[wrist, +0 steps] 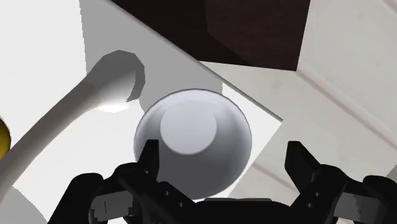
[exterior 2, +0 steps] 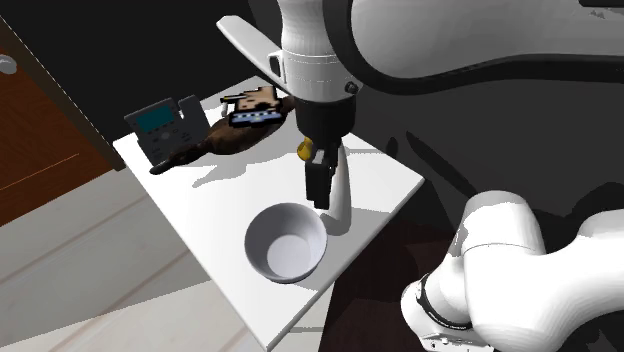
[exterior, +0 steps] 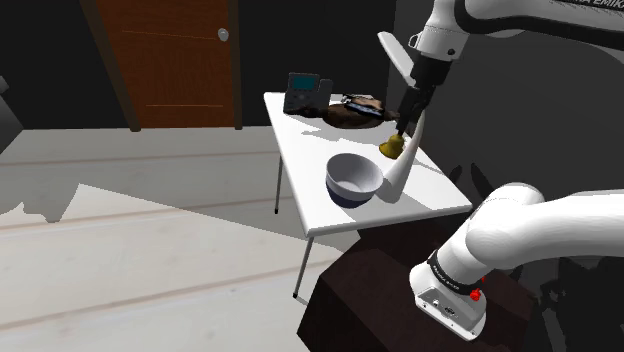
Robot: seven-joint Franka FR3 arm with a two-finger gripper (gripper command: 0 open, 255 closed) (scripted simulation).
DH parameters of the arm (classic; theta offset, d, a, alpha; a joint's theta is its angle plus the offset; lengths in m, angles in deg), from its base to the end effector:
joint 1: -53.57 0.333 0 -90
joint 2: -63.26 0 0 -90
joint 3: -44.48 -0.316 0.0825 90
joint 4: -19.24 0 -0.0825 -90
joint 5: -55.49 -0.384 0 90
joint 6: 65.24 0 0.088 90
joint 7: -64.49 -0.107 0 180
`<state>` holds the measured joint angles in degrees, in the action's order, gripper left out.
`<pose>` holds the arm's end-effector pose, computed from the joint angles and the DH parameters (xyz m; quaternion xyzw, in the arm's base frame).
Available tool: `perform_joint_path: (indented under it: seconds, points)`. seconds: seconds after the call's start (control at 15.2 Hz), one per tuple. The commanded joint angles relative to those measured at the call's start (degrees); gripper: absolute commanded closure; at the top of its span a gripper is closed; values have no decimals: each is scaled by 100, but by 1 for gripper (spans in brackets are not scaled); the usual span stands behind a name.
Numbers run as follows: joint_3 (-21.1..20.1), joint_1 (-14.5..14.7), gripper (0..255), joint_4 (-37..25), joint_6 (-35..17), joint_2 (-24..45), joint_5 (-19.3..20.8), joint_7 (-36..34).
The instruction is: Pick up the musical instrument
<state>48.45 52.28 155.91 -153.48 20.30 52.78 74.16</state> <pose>0.3100 -0.0284 0.5628 -0.9965 -0.0484 0.0422 0.0527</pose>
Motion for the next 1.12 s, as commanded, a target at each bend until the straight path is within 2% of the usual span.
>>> perform_joint_path:
  seconds: [0.0,0.59,1.06]
  points:
    - [0,0,0,0,0,0,0,0]
    - [1065,-269,0,36,-884,465,897,1566]
    - [1927,-322,0,-364,-1666,1259,1254,2772]
